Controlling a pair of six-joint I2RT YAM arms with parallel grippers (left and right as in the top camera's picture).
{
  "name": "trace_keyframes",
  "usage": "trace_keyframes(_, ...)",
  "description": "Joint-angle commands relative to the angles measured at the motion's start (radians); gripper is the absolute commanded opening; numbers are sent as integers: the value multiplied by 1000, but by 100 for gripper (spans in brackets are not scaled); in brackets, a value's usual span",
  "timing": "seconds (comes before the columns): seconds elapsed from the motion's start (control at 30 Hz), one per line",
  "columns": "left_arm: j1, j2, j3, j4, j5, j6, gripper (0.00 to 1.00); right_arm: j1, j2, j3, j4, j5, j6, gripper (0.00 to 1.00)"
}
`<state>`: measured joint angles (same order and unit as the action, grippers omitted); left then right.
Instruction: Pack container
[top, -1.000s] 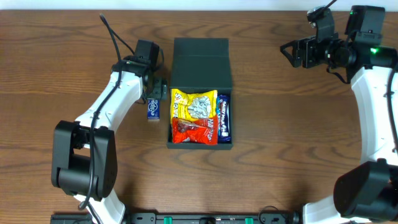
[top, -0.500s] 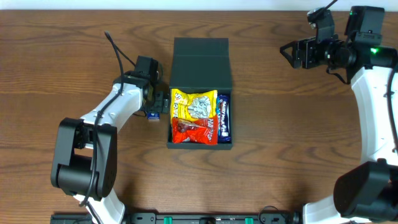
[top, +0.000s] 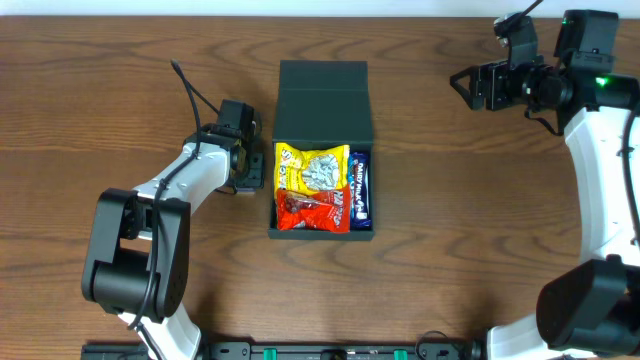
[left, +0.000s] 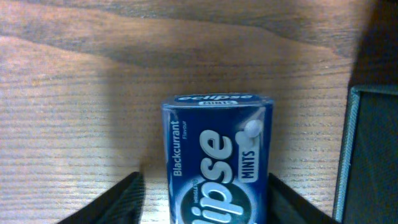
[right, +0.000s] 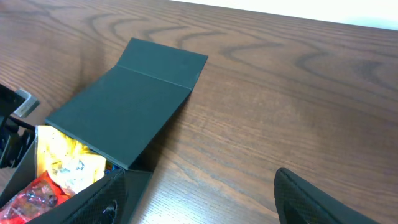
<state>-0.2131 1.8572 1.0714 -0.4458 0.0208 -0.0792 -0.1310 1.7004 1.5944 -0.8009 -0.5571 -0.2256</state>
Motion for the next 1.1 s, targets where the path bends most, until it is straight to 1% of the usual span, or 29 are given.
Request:
trace_keyframes(0.0, 5, 8, -5, 2, -1, 5, 54, -6, -14, 10, -3, -8, 13, 76)
trace_keyframes(0.1, 5, 8, -5, 1, -1, 4, 42, -6, -14, 10, -3, -8, 13, 76)
trace_keyframes(0.37, 5, -3, 24, -27, -1, -14, 21, -6, -14, 10, -3, -8, 12, 76)
trace_keyframes(0.63, 3, -121, 132, -89, -1, -15, 17, -6, -14, 10, -3, -8, 12, 76)
trace_keyframes(0.8, -24, -210, 154, -89, 10, -66, 16, -6, -14, 10, -3, -8, 12, 76)
trace_keyframes(0.93, -95, -254, 155, -80, 57, -108, 15, -6, -14, 10, -3, -8, 12, 77)
trace_keyframes(1.07, -186, -256, 155, -78, 105, -198, 15, -6, -14, 10, -3, -8, 12, 78)
